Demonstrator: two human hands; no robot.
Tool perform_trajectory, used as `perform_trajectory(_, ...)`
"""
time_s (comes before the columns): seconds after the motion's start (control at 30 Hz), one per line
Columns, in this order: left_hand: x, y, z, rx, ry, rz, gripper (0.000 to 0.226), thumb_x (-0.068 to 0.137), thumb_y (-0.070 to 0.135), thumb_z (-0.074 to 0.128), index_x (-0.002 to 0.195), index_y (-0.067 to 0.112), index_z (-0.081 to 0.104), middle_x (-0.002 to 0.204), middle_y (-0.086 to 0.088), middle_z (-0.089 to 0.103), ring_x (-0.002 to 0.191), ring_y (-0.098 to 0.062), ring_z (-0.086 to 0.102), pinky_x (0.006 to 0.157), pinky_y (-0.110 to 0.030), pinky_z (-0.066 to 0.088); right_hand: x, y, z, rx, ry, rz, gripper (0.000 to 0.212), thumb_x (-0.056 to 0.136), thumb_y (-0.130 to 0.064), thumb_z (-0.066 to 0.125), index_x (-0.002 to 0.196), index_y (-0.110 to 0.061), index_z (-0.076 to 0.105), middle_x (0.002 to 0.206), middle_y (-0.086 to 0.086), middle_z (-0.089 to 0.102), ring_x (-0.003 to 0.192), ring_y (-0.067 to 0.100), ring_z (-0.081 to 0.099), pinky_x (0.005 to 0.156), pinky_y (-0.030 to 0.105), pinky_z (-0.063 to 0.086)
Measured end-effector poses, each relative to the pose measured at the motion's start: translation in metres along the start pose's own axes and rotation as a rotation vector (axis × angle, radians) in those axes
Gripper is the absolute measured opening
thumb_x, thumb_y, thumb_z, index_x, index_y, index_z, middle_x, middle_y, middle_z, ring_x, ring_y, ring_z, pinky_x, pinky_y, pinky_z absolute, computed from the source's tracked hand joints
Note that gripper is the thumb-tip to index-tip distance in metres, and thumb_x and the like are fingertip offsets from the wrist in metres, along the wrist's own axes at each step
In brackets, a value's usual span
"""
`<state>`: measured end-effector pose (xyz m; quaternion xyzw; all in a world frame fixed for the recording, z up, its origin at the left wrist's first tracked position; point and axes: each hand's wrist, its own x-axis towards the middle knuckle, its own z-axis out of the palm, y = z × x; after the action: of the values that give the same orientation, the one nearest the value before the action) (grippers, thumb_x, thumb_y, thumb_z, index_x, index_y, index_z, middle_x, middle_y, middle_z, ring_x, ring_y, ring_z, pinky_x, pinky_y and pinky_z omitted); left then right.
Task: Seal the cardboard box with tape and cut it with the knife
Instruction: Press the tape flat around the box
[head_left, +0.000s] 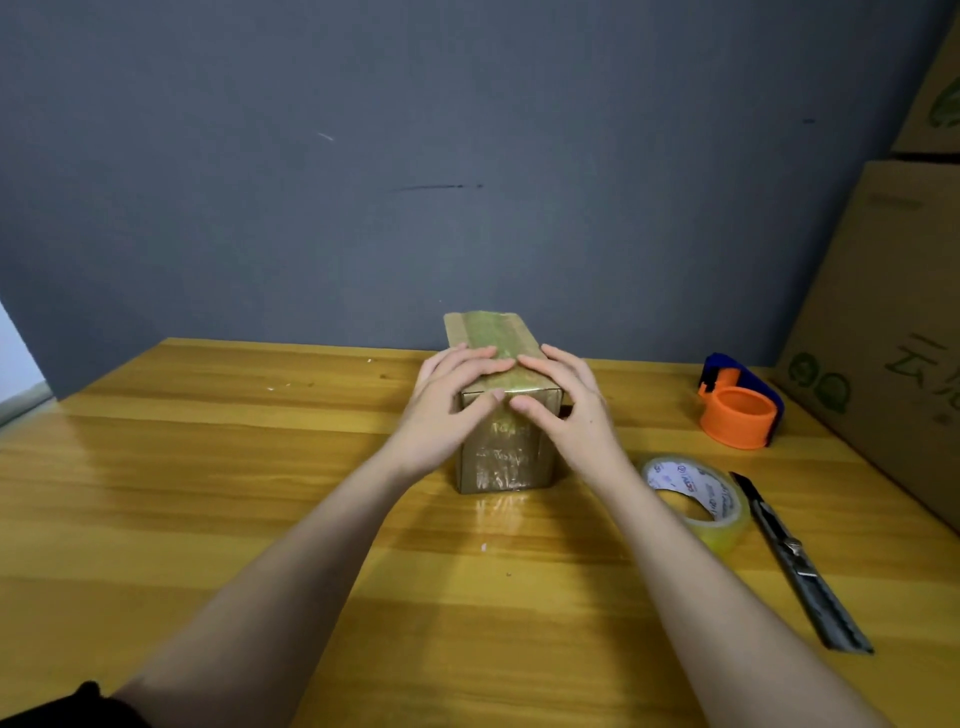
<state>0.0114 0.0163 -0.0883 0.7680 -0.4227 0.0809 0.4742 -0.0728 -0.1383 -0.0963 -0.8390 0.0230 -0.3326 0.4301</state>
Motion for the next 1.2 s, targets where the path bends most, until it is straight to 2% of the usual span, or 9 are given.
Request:
perform_trajectory(0.23, 0.000, -0.007, 0.002, 0.002, 0.003, 0.031, 0.047, 0.078, 0.056, 0.050, 0.122, 0.040, 0.056, 0.140, 0.013, 0.047, 0.142, -0.014, 0.021, 0.115, -0.029, 0.012, 0.001, 0.002, -0.010, -0.066, -0.159, 0.016, 0.056, 0.077, -0.031, 0.074, 0.127, -0.042, 0.050, 0.147, -0.011, 0.030, 0.132, -0.003, 0.028, 0.098, 0.002, 0.020)
perform_trajectory(0.33, -0.001, -0.005, 0.004, -0.004, -0.013, 0.069, 0.051, 0.073, 0.048, 0.060, 0.122, 0.038, 0.054, 0.140, 0.007, 0.045, 0.139, -0.010, 0.029, 0.120, -0.038, 0.013, 0.003, -0.002, -0.018, -0.117, -0.263, 0.035, 0.068, 0.076, -0.029, 0.075, 0.134, -0.042, 0.043, 0.150, -0.009, 0.033, 0.138, 0.003, 0.028, 0.112, 0.024, 0.027)
perform_trajectory(0.4, -0.003, 0.000, 0.001, -0.062, -0.064, 0.046, 0.056, 0.068, 0.043, 0.066, 0.122, 0.036, 0.052, 0.142, 0.003, 0.039, 0.134, -0.005, 0.031, 0.115, -0.023, 0.020, 0.003, -0.006, -0.022, -0.115, -0.312, 0.036, 0.075, 0.074, -0.023, 0.077, 0.137, -0.039, 0.039, 0.145, -0.012, 0.042, 0.133, 0.007, 0.039, 0.112, 0.035, 0.032)
perform_trajectory(0.47, -0.003, 0.005, -0.004, -0.060, -0.128, 0.012, 0.061, 0.066, 0.035, 0.071, 0.124, 0.036, 0.049, 0.145, 0.002, 0.033, 0.134, -0.003, 0.028, 0.108, -0.015, 0.020, 0.002, -0.010, -0.023, -0.104, -0.329, 0.063, 0.081, 0.072, -0.018, 0.079, 0.139, -0.037, 0.037, 0.143, -0.012, 0.044, 0.130, 0.009, 0.043, 0.110, 0.033, 0.036)
perform_trajectory(0.63, -0.003, 0.015, -0.017, 0.005, -0.215, -0.018, 0.065, 0.065, 0.027, 0.068, 0.126, 0.035, 0.047, 0.148, 0.000, 0.031, 0.135, -0.005, 0.027, 0.107, -0.016, 0.019, -0.005, -0.023, -0.024, -0.160, -0.306, 0.086, 0.082, 0.071, -0.017, 0.080, 0.139, -0.037, 0.038, 0.142, -0.010, 0.047, 0.129, 0.012, 0.045, 0.105, 0.024, 0.036)
perform_trajectory(0.8, -0.015, 0.026, -0.023, -0.085, -0.253, -0.012, 0.054, 0.064, 0.044, 0.050, 0.118, 0.037, 0.050, 0.143, 0.003, 0.035, 0.131, -0.003, 0.029, 0.099, 0.000, 0.019, -0.022, -0.037, -0.031, -0.104, -0.296, 0.173, 0.057, 0.073, -0.062, 0.063, 0.126, -0.056, 0.044, 0.133, -0.017, 0.054, 0.123, 0.015, 0.050, 0.101, 0.038, 0.045)
perform_trajectory(0.9, -0.017, 0.028, -0.017, -0.085, -0.207, -0.015, 0.050, 0.068, 0.050, 0.047, 0.116, 0.038, 0.052, 0.141, 0.004, 0.038, 0.128, 0.001, 0.031, 0.098, 0.006, 0.017, -0.031, -0.040, -0.025, -0.240, -0.154, 0.174, 0.043, 0.084, -0.063, 0.048, 0.126, -0.056, 0.043, 0.126, -0.006, 0.062, 0.115, 0.024, 0.054, 0.092, 0.033, 0.041)
perform_trajectory(0.97, -0.020, 0.024, -0.015, -0.072, -0.163, -0.001, 0.048, 0.073, 0.052, 0.050, 0.118, 0.037, 0.055, 0.141, 0.006, 0.040, 0.128, 0.003, 0.034, 0.101, 0.002, 0.019, -0.036, -0.043, -0.019, -0.345, -0.119, 0.124, 0.042, 0.089, -0.059, 0.043, 0.131, -0.054, 0.041, 0.122, 0.000, 0.064, 0.111, 0.027, 0.056, 0.084, 0.033, 0.037)
perform_trajectory(1.2, -0.026, 0.014, -0.013, -0.003, -0.098, 0.039, 0.049, 0.073, 0.051, 0.057, 0.120, 0.038, 0.055, 0.140, 0.011, 0.042, 0.129, 0.008, 0.035, 0.106, -0.009, 0.024, -0.040, -0.039, -0.009, -0.481, -0.085, 0.069, 0.048, 0.089, -0.059, 0.039, 0.136, -0.047, 0.036, 0.132, -0.004, 0.058, 0.113, 0.031, 0.057, 0.084, 0.035, 0.040)
